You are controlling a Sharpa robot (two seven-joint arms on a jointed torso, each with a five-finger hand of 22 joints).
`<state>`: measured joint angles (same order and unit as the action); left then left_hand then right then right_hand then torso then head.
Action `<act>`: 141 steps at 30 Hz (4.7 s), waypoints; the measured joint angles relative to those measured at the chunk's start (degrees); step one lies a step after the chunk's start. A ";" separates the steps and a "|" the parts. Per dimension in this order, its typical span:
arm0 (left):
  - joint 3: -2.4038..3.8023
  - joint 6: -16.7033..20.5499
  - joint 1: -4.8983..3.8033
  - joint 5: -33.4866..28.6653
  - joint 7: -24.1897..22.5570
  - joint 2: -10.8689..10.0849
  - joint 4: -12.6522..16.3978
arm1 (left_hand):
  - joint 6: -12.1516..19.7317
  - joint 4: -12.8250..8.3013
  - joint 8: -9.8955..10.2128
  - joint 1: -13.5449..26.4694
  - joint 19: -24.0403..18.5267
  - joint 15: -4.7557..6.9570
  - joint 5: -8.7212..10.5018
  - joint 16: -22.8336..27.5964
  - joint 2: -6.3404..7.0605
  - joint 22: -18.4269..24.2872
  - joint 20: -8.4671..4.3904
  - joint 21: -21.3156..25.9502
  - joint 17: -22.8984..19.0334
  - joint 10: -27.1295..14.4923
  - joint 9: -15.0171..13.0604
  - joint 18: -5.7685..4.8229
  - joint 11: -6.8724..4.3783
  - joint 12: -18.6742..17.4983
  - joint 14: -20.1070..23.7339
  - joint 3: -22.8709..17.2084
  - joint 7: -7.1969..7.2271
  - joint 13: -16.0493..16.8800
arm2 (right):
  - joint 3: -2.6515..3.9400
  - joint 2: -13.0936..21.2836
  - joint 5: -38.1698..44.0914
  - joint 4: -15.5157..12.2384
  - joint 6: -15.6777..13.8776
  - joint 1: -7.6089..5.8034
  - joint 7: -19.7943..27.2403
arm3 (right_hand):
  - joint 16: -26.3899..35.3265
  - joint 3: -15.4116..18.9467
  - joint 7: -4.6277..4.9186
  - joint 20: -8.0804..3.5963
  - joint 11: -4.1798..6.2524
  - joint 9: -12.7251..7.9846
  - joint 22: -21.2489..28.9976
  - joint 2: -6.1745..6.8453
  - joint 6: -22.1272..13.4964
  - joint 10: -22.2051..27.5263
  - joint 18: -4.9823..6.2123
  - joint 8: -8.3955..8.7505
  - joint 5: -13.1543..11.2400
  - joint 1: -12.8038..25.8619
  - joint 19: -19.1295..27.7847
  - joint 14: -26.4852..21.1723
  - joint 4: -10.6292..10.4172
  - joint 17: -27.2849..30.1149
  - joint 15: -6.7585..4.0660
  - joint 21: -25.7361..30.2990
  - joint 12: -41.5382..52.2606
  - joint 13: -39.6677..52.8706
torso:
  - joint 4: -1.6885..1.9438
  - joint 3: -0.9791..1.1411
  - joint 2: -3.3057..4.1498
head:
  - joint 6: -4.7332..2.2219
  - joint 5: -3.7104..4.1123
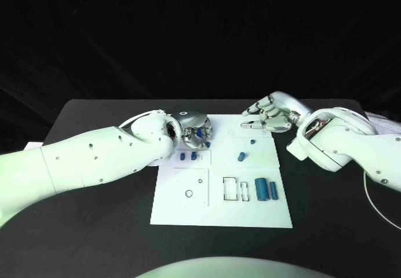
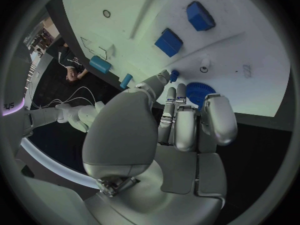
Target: Assemble the parts on the task board
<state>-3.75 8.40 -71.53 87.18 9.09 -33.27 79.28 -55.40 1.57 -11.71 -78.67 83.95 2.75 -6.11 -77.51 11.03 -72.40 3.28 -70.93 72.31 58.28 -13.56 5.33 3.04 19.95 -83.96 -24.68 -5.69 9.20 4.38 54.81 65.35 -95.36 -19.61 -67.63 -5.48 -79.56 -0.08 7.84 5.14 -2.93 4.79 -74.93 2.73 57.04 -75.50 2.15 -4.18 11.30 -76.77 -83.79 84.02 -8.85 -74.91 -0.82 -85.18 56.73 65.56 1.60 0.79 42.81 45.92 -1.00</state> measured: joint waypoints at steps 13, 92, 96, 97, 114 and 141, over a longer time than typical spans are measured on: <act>0.00 -0.04 0.34 0.87 0.31 1.70 -1.86 | -0.91 -0.25 0.51 0.00 0.00 0.00 0.00 -0.23 0.00 -1.46 0.00 -1.41 0.02 1.22 0.39 -0.62 -0.19 -0.70 0.00 -0.88 -0.13 -0.61 | 0.01 0.00 -0.03 -0.09 -0.02 0.00 0.04 | 0.00 0.00 0.00 0.00 0.00 0.00 0.01 0.00 0.00 0.00 0.00 0.00 0.00 0.00 0.00 0.00 0.00 0.00 0.00 -0.02 0.01 0.00 | 0.00 -0.02 -0.05 | 0.27 -0.04; 2.44 -0.84 0.41 -6.77 2.11 -5.93 1.24 | -6.93 -4.74 2.26 -2.76 -0.02 -0.72 0.24 -1.54 -3.27 -2.51 0.42 -5.62 -0.39 8.98 2.03 -1.34 -0.58 -2.98 0.09 -5.66 -1.24 -0.08 | 0.00 -0.21 -0.09 0.13 -0.01 -0.01 0.04 | 0.00 0.16 0.00 0.00 -0.01 0.00 0.00 -0.24 0.00 -0.01 0.00 0.00 0.00 0.24 0.00 0.00 -0.16 0.00 0.00 0.19 0.01 0.01 | 0.10 -0.05 -0.08 | -0.88 -0.59; 2.43 -1.18 0.43 -6.91 2.14 -5.98 1.21 | -6.93 -4.74 2.33 -2.56 -0.02 -0.72 0.24 -1.54 -3.47 -2.51 0.41 -5.62 -0.39 8.98 2.10 -1.33 -0.58 -3.19 0.09 -5.66 -1.23 -0.08 | 0.00 -0.24 -0.09 0.18 -0.01 -0.01 0.05 | 0.00 0.16 0.00 0.00 -0.01 0.00 0.00 -0.24 0.00 -0.01 0.00 0.00 0.00 0.24 0.00 0.00 -0.16 0.00 0.00 0.19 0.01 0.02 | 0.07 -0.05 -0.06 | -0.76 -0.59; 2.43 -1.28 0.43 -6.94 2.14 -5.96 1.21 | -6.93 -4.74 2.33 -2.56 -0.02 -0.72 0.24 -1.54 -3.47 -2.51 0.41 -5.62 -0.46 9.03 2.10 -1.33 -0.52 -3.19 0.09 -5.66 -1.23 -0.08 | 0.00 -0.26 -0.09 0.19 -0.01 -0.01 0.05 | 0.00 0.16 0.00 0.00 -0.01 0.00 0.00 -0.24 0.00 -0.01 0.00 0.00 0.00 0.24 0.00 0.00 -0.16 0.00 0.00 0.19 0.01 0.02 | 0.07 -0.05 -0.06 | -0.75 -0.47; 2.36 -3.14 0.47 -7.15 2.14 -5.59 1.01 | -7.14 -4.74 2.45 -2.32 -0.02 -0.72 0.24 -1.54 -3.23 -2.51 0.41 -5.62 -0.61 9.18 2.23 -1.33 -0.38 -3.19 0.09 -5.66 -1.45 -0.02 | 0.00 -0.32 -0.10 0.27 -0.01 0.00 0.02 | 0.00 0.15 0.00 0.00 -0.01 0.00 0.01 -0.24 0.00 -0.01 0.00 0.00 0.00 0.24 0.00 0.00 -0.16 -0.04 0.00 0.19 0.01 0.02 | 0.07 -0.02 -0.09 | -0.60 -0.43; 2.32 -4.51 0.46 -7.35 2.02 -5.08 0.72 | -7.33 -4.90 2.47 -2.04 -0.02 -0.72 0.24 -1.54 -3.39 -2.54 0.41 -5.62 -0.93 9.38 2.21 -1.34 -0.17 -3.52 0.09 -5.50 -1.24 0.21 | 0.00 -0.53 -0.11 0.50 0.17 0.00 -0.05 | 0.00 0.15 0.00 0.00 -0.01 0.00 0.02 -0.24 0.00 -0.01 0.00 0.00 0.00 0.23 0.00 0.00 -0.15 -0.02 0.00 0.19 0.01 0.02 | 0.03 0.02 -0.08 | -0.01 -0.94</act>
<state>-1.43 3.89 -71.07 79.83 11.11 -38.35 80.01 -62.73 -3.33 -9.24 -80.71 83.93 2.04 -5.87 -79.04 7.64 -74.94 3.69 -76.55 71.38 67.66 -11.36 4.00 2.87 16.42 -83.87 -30.18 -6.93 9.41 4.39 54.27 65.24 -94.86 -19.45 -67.64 -5.53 -79.56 0.07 7.84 5.14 -2.94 4.79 -74.91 2.49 57.04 -75.50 2.15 -4.18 11.30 -76.53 -83.79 84.02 -9.00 -74.93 -0.82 -84.99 56.74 65.57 1.64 0.80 42.73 45.91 -1.94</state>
